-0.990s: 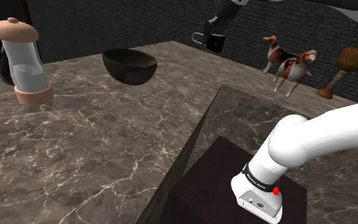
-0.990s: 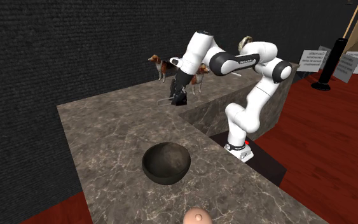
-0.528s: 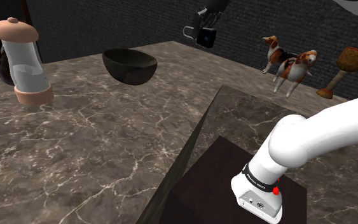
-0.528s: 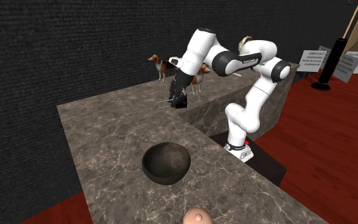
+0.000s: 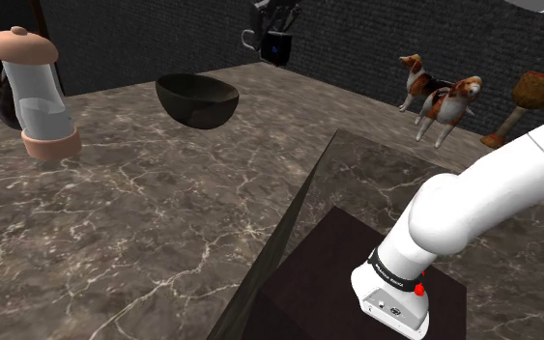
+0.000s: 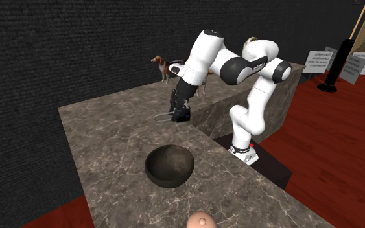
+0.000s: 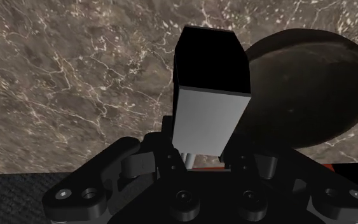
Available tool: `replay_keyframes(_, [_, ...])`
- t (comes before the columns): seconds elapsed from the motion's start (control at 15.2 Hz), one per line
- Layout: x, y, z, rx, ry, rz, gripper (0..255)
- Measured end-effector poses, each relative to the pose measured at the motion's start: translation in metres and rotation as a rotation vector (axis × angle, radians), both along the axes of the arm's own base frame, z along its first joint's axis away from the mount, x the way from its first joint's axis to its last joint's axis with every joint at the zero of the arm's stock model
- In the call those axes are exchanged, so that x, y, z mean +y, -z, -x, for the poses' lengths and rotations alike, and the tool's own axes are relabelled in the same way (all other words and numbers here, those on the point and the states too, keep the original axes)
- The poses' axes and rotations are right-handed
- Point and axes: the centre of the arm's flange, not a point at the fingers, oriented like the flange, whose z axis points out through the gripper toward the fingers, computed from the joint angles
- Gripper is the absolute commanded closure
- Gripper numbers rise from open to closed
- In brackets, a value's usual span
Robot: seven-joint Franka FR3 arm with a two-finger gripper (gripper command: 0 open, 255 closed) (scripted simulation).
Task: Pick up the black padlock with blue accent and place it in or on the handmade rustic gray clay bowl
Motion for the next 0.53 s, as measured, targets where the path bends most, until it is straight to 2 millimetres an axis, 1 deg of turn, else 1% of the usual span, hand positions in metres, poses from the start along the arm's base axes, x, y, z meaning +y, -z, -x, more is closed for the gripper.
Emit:
replay_keyframes(0.13, [0.025, 0.000, -0.012, -0.001, -0.001, 0.000, 255])
replay_keyframes(0.2, [0.037, -0.003, -0.018, 0.000, 0.000, 0.000, 255])
replay_keyframes(0.33, [0.056, -0.003, -0.028, 0.000, 0.000, 0.000, 255])
replay_keyframes(0.53, [0.095, -0.005, -0.045, 0.000, -0.001, 0.000, 255])
